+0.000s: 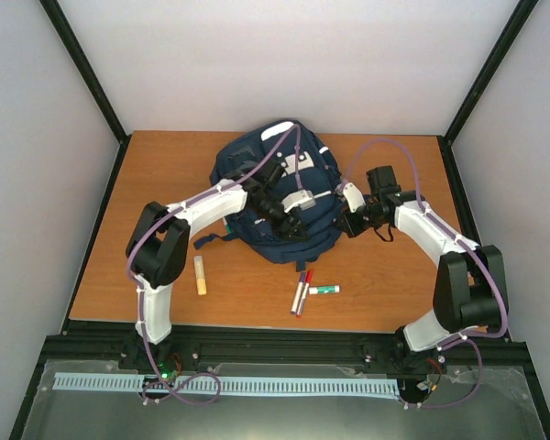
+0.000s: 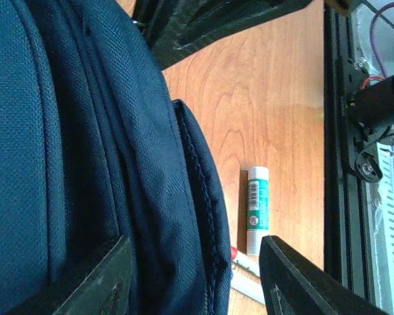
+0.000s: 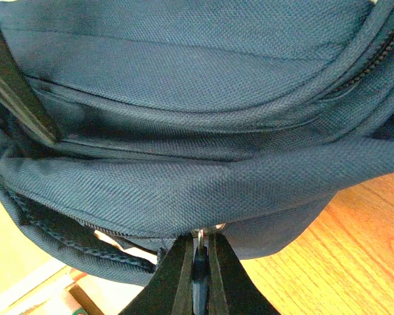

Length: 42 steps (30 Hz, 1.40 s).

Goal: Pack the student bag
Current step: Zip the student bag at the center of the board.

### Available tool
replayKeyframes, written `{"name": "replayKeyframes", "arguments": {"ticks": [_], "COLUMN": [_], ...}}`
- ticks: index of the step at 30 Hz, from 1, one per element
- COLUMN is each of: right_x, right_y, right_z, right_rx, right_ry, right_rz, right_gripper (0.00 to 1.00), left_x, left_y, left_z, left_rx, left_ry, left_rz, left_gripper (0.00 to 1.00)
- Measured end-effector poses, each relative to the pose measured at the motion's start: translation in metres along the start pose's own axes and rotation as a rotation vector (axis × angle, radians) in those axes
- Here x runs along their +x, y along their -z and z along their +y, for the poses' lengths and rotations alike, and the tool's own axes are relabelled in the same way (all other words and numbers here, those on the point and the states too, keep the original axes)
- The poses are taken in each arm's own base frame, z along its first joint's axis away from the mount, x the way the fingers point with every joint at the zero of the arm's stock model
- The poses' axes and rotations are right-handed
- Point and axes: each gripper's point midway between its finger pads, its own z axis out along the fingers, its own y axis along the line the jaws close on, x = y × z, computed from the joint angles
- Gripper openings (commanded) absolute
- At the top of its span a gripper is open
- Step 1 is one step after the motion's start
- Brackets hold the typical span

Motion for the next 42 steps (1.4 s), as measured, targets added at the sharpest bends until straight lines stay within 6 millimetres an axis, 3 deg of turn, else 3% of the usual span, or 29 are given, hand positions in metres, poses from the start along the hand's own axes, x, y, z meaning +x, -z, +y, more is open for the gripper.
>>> {"name": "replayKeyframes", "arguments": {"ticks": [4, 9, 12, 18, 24, 42], "right_x": [0.004, 0.008, 0.01, 0.012, 0.015, -0.025], "right_y": [0.001, 0.001, 0.0, 0.002, -0.003, -0.038], "right_z": [0.002, 0.003, 0.003, -0.003, -0.021, -0.117], "right_rx": [0.0, 0.001, -0.001, 0.003, 0.013, 0.124], "right_ry": [-0.004, -0.006, -0.009, -0.031, -0.063, -0.02], "right_rz": [0.002, 0.005, 0.009, 0.005, 0.022, 0.038], "right_gripper": [0.03, 0.03, 0.03, 0.03, 0.03, 0.03], "left_x": [0.0, -0.005, -0.007, -0.007, -0.01, 0.008], "left_y": [-0.013, -0.023, -0.027, -0.027, -0.018, -0.006], "left_z": [0.006, 0.024, 0.03, 0.031, 0.024, 0.017], "left_rx": [-0.039, -0.087, -0.095, -0.096, -0.112, -0.156], "left_ry": [0.037, 0.065, 0.076, 0.07, 0.023, -0.113], "left_rz": [0.016, 0.026, 0.028, 0.028, 0.015, 0.072], "left_gripper": [0.48, 0.15, 0.02, 0.01, 0.01, 0.01]}}
